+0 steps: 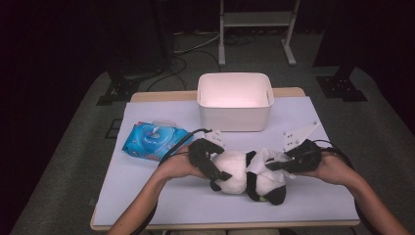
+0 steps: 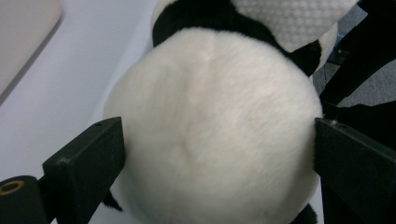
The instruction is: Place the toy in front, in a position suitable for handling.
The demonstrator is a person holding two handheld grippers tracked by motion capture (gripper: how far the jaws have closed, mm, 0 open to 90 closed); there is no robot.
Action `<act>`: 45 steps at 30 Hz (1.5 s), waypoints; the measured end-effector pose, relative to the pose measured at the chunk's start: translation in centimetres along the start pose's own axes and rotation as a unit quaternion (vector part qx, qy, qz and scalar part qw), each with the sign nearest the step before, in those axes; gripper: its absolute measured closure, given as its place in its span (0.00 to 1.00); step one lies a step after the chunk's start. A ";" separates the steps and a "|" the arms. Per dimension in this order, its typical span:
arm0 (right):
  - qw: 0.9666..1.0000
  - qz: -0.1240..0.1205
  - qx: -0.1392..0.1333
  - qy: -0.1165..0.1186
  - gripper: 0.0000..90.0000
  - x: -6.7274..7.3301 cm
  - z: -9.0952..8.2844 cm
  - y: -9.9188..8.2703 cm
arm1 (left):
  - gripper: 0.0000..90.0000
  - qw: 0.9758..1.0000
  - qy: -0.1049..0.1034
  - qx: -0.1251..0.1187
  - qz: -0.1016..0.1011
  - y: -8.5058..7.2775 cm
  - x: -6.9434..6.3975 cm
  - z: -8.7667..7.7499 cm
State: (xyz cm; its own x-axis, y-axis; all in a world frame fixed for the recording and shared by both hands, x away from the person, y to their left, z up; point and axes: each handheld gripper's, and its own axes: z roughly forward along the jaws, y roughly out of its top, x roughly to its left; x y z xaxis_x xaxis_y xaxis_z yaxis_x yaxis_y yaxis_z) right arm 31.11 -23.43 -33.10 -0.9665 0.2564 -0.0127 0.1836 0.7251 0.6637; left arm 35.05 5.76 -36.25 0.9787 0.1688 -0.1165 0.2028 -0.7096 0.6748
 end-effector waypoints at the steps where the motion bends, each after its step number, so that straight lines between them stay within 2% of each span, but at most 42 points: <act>1: 1.000 -0.003 0.000 0.000 0.92 0.1 0.0 -0.1 | 0.04 1.000 -0.002 0.000 0.000 -0.1 0.0 0.0; 5: 1.000 -0.004 -0.002 -0.002 0.92 0.6 0.0 -0.5 | 0.06 1.000 -0.014 -0.002 -0.004 -0.4 -0.1 0.2; 8: 1.000 -0.007 -0.003 -0.006 0.92 0.8 0.0 -0.6 | 0.09 1.000 -0.014 -0.006 -0.006 -0.6 -0.4 0.4; 11: 1.000 -0.014 -0.002 -0.010 0.92 1.1 0.2 -0.4 | 0.14 1.000 0.001 -0.005 -0.001 -0.9 -0.8 0.9; 15: 1.000 -0.019 0.000 -0.012 0.92 1.2 0.5 0.2 | 0.14 1.000 0.010 -0.007 0.006 -0.8 -1.1 1.0; 22: 0.999 -0.040 0.010 -0.009 0.92 1.5 2.2 1.8 | 0.14 0.999 0.024 -0.002 0.032 0.0 -1.9 1.2; 30: 0.998 -0.061 0.006 0.003 0.91 1.9 4.4 3.7 | 0.14 0.999 0.025 0.002 0.036 0.2 -1.8 1.4; 32: 0.998 -0.066 0.010 0.005 0.92 2.0 4.7 4.0 | 0.14 0.999 0.021 0.000 0.036 0.0 -1.8 1.2; 37: 0.998 -0.056 0.013 0.014 0.92 1.9 4.6 3.4 | 0.14 0.999 0.011 -0.011 0.030 -0.2 -1.8 0.3; 41: 0.999 -0.050 0.008 0.017 0.92 2.2 4.8 3.0 | 0.20 0.999 -0.002 -0.022 0.035 0.3 -2.0 -0.7; 45: 0.998 -0.060 0.009 0.018 0.92 2.4 5.1 3.1 | 0.30 0.998 -0.014 -0.033 0.045 1.2 -2.4 -1.0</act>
State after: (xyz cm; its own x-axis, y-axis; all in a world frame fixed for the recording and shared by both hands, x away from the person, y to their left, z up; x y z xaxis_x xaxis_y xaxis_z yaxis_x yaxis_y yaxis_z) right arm 30.23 -17.32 -34.85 -0.9874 0.1449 -0.0637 0.0701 0.7607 0.6453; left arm 32.90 5.20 -34.47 0.9935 0.0871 -0.0737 0.1132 -0.6743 0.7297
